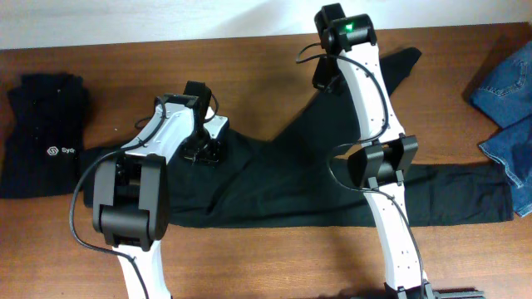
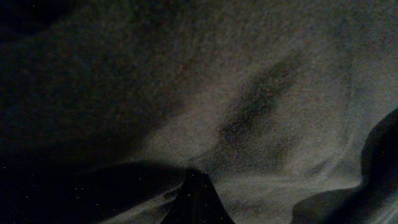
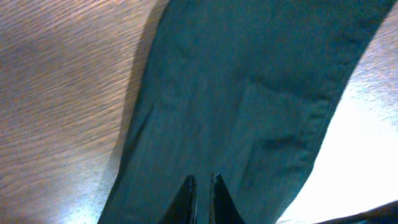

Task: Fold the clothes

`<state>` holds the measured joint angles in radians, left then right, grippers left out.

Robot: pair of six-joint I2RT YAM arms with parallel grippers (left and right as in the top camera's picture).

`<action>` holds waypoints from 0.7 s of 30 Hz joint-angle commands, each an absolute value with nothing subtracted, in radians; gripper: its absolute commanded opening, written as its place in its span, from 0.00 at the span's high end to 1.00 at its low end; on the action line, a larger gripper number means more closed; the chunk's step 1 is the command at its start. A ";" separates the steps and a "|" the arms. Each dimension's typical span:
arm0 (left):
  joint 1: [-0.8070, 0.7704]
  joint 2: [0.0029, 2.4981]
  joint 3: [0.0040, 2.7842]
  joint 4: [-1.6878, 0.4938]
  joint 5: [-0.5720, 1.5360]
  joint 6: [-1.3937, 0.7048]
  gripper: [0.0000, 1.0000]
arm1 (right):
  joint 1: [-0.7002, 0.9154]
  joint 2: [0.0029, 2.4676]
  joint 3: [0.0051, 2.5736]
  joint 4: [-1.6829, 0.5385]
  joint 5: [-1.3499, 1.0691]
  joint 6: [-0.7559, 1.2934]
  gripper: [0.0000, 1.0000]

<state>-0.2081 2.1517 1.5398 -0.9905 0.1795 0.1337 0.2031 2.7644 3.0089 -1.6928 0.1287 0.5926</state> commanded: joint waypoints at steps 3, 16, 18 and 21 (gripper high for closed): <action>-0.197 2.184 1.525 -0.980 0.160 0.128 0.99 | 0.205 2.736 3.022 -1.672 0.116 0.584 0.79; -0.197 2.184 1.525 -0.976 0.160 0.128 0.99 | 0.204 2.738 2.878 -1.431 0.175 0.584 0.36; -0.197 2.184 1.525 -0.976 0.160 0.128 0.99 | 0.202 2.738 2.844 -1.425 0.200 0.584 0.36; -0.197 2.184 1.525 -0.976 0.160 0.128 0.99 | 0.196 2.738 2.802 -1.406 0.214 0.584 0.36</action>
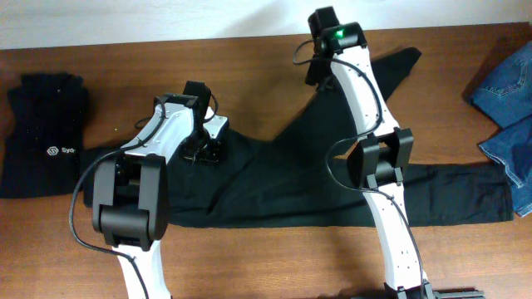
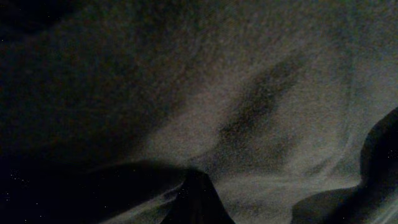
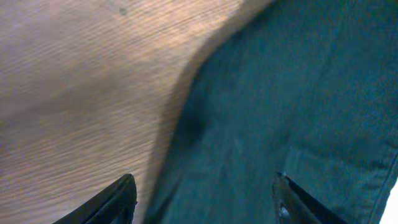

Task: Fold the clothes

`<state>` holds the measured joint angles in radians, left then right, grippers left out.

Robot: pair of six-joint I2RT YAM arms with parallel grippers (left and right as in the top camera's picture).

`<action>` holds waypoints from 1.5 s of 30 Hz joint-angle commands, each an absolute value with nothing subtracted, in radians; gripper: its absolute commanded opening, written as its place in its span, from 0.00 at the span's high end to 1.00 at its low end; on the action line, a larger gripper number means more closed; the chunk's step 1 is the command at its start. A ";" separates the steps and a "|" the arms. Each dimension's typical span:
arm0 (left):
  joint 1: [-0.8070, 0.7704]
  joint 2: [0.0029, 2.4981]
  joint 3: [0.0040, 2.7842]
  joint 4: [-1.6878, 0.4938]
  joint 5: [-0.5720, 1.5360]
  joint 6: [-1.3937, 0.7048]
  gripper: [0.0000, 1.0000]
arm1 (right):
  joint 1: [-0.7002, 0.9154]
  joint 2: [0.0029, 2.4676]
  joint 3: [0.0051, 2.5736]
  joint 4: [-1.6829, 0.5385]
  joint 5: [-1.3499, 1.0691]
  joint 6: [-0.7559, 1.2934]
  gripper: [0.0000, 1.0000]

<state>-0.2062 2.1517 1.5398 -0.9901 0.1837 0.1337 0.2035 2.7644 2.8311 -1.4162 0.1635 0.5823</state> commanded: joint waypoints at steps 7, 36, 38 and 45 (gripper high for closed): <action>-0.197 2.184 1.525 -0.976 0.160 0.128 0.99 | 0.198 2.739 2.731 -1.330 0.210 0.583 0.36; -0.197 2.184 1.525 -0.950 0.160 0.128 1.00 | 0.143 2.740 2.595 -1.448 0.241 0.585 0.96; -0.197 2.184 1.525 -0.950 0.159 0.128 0.99 | 0.140 2.740 2.596 -1.463 0.241 0.585 0.96; -0.197 2.184 1.525 -0.951 0.157 0.128 0.99 | 0.121 2.735 2.715 -1.594 0.233 0.614 0.96</action>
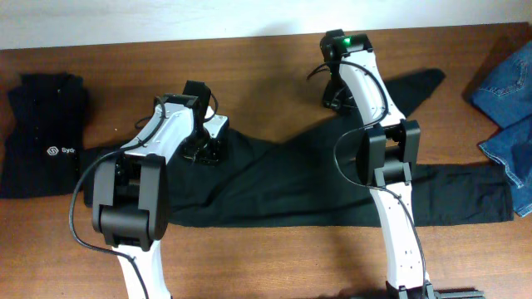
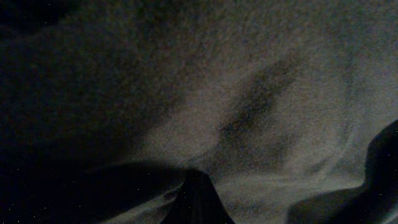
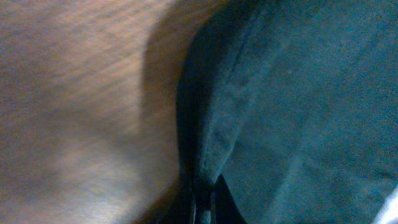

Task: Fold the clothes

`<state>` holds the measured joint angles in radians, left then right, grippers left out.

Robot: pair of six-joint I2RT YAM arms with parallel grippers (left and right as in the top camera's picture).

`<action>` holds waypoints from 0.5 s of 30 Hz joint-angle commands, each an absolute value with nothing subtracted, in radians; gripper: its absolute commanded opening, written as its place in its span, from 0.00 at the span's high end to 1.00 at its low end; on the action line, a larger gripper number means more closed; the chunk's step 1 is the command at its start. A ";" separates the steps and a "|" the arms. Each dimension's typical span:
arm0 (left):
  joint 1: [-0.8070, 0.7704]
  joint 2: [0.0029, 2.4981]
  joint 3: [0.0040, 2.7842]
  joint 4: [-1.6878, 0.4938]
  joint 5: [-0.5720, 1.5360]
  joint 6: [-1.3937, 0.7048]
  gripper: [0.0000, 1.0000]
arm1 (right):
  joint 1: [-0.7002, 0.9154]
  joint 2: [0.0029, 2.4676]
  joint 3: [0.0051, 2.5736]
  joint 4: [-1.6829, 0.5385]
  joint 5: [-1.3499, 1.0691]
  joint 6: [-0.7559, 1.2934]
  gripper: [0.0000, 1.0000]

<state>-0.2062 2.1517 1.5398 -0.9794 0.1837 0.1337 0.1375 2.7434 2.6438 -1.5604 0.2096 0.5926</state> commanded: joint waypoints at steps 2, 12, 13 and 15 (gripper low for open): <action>-0.197 2.184 1.525 -0.950 0.157 0.128 0.99 | 0.121 2.735 2.758 -1.657 0.233 0.638 0.96; -0.189 2.184 1.525 -0.953 0.157 0.128 0.99 | 0.124 2.730 2.778 -1.699 0.135 0.637 0.96; -0.187 2.184 1.525 -0.954 0.157 0.128 0.99 | 0.123 2.730 2.778 -1.699 0.107 0.637 0.96; -0.184 2.184 1.525 -0.958 0.157 0.128 0.99 | 0.122 2.730 2.778 -1.699 0.063 0.637 0.96</action>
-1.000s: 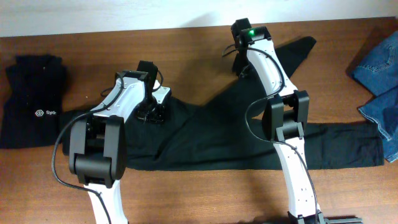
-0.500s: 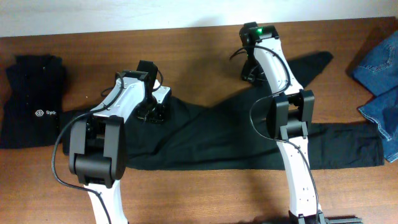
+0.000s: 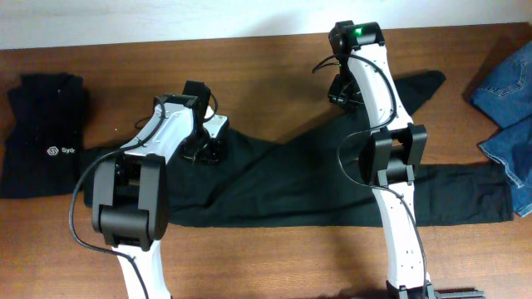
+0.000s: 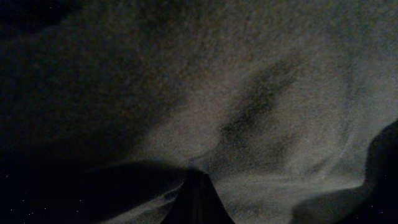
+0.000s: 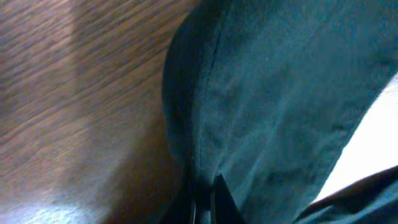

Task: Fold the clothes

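Observation:
Black trousers [image 3: 283, 178] lie spread on the wooden table [image 3: 249, 66]. One leg runs along the front to the right. The other leg [image 3: 399, 83] slants up to the back right. My left gripper [image 3: 202, 151] sits low on the waist part at the left, shut on a pinch of the dark cloth [image 4: 249, 74]; its fingers [image 4: 196, 199] show closed together. My right gripper [image 3: 339, 93] is at the left edge of the slanted leg. In its wrist view the right gripper [image 5: 204, 199] is shut on the folded edge of that leg [image 5: 280, 81].
A folded black garment with a white logo [image 3: 46, 133] lies at the far left. Blue jeans [image 3: 507, 108] are heaped at the right edge. A pale wall borders the table at the back.
My right gripper, still shut on the leg's edge, has shifted slightly to the right and back. The left gripper and the rest of the trousers have not moved.
My right gripper was first shut over the slanted leg, then open beside its left edge. Then it was shut on that edge, with the leg's end lying further right and lower than before. My left gripper stayed shut on the waist throughout.

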`<state>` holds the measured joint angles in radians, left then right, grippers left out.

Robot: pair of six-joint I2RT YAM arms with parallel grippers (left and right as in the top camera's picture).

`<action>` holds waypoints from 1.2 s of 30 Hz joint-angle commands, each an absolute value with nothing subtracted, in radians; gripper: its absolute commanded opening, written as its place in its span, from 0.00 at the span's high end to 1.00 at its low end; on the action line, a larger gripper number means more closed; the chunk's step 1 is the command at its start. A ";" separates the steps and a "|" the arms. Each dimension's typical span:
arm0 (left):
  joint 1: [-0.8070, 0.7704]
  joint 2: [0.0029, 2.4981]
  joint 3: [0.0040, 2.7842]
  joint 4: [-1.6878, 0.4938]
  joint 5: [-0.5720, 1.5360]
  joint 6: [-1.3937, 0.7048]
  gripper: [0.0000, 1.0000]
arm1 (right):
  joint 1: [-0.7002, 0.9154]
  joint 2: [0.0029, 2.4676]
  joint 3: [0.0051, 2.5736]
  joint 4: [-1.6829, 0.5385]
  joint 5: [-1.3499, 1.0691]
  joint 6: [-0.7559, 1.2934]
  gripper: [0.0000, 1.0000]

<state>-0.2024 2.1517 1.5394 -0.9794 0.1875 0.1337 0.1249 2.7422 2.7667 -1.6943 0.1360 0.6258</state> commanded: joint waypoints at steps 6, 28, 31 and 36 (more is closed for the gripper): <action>-0.184 2.184 1.525 -0.962 0.157 0.128 1.00 | 0.122 2.727 2.778 -1.699 0.046 0.606 0.96; -0.180 2.184 1.526 -1.005 0.157 0.128 0.99 | 0.109 2.398 2.338 -1.699 0.241 0.460 0.96; -0.180 2.184 1.526 -0.984 0.157 0.128 0.99 | 0.090 2.337 2.239 -1.699 0.241 0.460 0.96; -0.180 2.184 1.526 -0.973 0.157 0.128 0.99 | 0.084 2.275 2.069 -1.697 0.242 0.468 0.96</action>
<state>-0.1928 2.1517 1.5398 -0.9890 0.1909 0.1337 0.0799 2.3173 2.1494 -1.6943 0.2115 0.4644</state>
